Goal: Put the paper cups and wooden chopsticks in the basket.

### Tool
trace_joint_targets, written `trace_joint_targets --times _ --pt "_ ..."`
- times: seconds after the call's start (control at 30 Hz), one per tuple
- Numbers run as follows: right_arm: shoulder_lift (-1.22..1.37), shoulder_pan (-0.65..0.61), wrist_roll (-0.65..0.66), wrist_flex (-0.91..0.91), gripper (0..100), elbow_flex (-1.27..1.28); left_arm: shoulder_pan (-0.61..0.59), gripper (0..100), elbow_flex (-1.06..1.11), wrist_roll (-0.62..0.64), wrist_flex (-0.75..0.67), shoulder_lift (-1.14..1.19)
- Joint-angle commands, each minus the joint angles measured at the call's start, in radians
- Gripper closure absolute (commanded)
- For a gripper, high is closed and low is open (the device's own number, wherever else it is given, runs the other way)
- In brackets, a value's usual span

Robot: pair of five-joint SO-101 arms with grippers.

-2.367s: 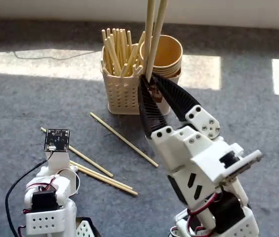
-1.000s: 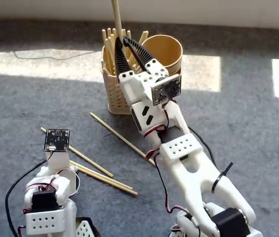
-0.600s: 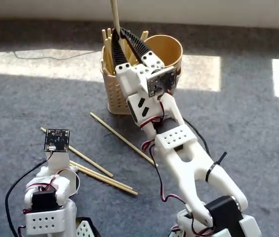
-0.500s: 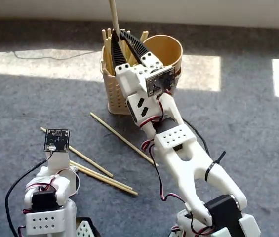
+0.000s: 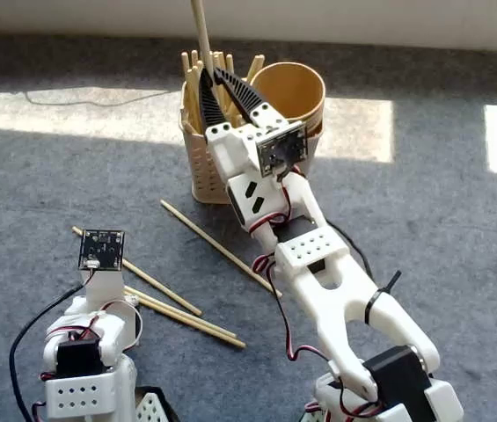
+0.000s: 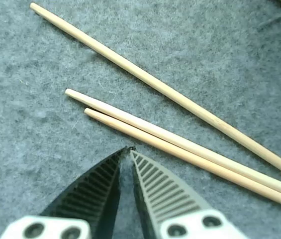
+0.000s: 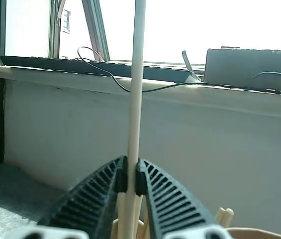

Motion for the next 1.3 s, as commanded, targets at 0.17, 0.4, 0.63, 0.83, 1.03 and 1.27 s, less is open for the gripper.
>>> trace_joint_targets --times 0.17,0.4,0.63,0.83,1.03,1.27 --pt "-0.016 0.008 0.012 -0.025 99.1 0.005 0.008 100 0.022 -0.003 0.006 0.002" --pt "-0.018 0.007 0.012 -0.022 87.6 0.005 0.008 100 0.022 -0.003 0.006 0.002" --pt "-0.021 0.007 0.012 -0.022 87.6 0.005 0.008 100 0.022 -0.003 0.006 0.002" --pt "-0.13 -0.012 0.012 0.001 87.6 0.013 0.008 100 0.022 -0.003 0.006 0.002" --pt "-0.334 -0.065 0.009 0.249 93.1 0.013 0.008 100 0.022 -0.003 0.006 0.002" --pt "-0.547 -0.102 0.009 0.542 95.1 0.013 0.008 100 0.022 -0.003 0.006 0.002"
